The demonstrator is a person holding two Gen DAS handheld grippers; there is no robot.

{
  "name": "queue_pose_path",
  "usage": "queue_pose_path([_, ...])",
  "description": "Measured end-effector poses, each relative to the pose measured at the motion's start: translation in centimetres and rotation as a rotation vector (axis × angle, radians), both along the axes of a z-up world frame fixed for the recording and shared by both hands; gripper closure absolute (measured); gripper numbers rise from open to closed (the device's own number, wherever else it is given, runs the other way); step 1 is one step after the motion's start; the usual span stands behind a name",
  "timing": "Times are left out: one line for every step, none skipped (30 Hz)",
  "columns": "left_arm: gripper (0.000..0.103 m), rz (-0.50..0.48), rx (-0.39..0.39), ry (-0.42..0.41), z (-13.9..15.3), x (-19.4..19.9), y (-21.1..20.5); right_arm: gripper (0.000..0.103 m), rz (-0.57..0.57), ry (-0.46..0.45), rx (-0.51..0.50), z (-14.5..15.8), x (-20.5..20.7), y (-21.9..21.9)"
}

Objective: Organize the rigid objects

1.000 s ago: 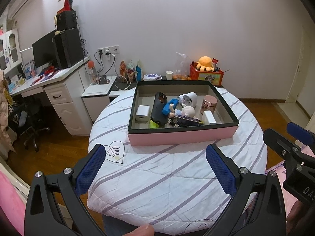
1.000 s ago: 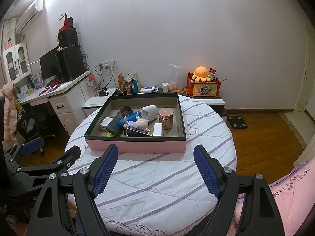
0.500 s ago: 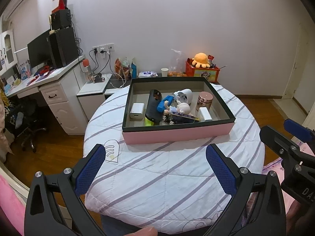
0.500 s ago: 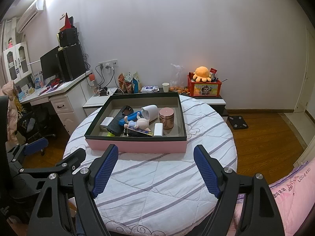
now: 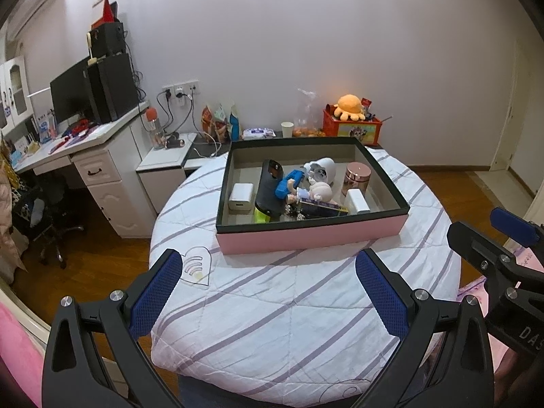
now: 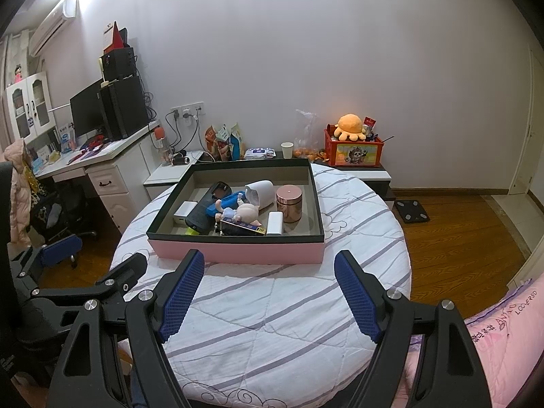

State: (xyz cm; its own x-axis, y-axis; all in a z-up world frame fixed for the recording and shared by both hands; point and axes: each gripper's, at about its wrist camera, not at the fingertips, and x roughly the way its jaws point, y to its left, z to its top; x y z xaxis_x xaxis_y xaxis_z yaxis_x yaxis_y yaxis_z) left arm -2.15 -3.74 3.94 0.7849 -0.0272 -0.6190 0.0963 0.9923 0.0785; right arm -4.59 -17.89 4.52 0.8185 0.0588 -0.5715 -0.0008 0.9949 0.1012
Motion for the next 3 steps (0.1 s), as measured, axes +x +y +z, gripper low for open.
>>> queue_pose_path([0.0,-0.001,-0.001,-0.002,0.06,-0.02,0.04,0.023,0.001,0.0,0.0,0.0,0.01,-0.01])
queue_pose_path([0.0,-0.002,-0.002,-0.003,0.1,0.01,0.06,0.023,0.002,0.0,0.001,-0.01,-0.01,0.05])
queue_pose_path([0.0,-0.002,-0.001,-0.002,0.1,0.0,0.05,0.023,0.002,0.0,0.0,-0.01,-0.04,0.1])
